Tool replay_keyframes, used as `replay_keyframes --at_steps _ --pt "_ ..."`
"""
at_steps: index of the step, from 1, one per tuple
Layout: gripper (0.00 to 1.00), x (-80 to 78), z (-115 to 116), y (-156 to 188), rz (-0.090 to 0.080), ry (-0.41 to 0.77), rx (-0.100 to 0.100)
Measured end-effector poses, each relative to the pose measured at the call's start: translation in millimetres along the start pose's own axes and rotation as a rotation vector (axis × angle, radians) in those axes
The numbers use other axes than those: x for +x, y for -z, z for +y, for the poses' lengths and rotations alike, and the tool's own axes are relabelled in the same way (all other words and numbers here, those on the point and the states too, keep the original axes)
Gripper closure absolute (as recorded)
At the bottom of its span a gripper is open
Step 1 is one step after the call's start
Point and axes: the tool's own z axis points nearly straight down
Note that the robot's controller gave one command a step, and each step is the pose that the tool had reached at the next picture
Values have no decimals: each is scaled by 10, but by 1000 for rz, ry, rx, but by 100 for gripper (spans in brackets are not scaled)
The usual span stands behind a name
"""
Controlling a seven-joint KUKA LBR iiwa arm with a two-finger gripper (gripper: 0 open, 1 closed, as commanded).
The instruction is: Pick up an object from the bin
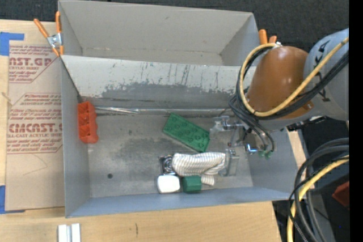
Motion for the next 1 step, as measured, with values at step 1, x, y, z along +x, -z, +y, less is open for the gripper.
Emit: replay_keyframes --at_steps 1 --pt "0 -19 1 42 -8 1 1"
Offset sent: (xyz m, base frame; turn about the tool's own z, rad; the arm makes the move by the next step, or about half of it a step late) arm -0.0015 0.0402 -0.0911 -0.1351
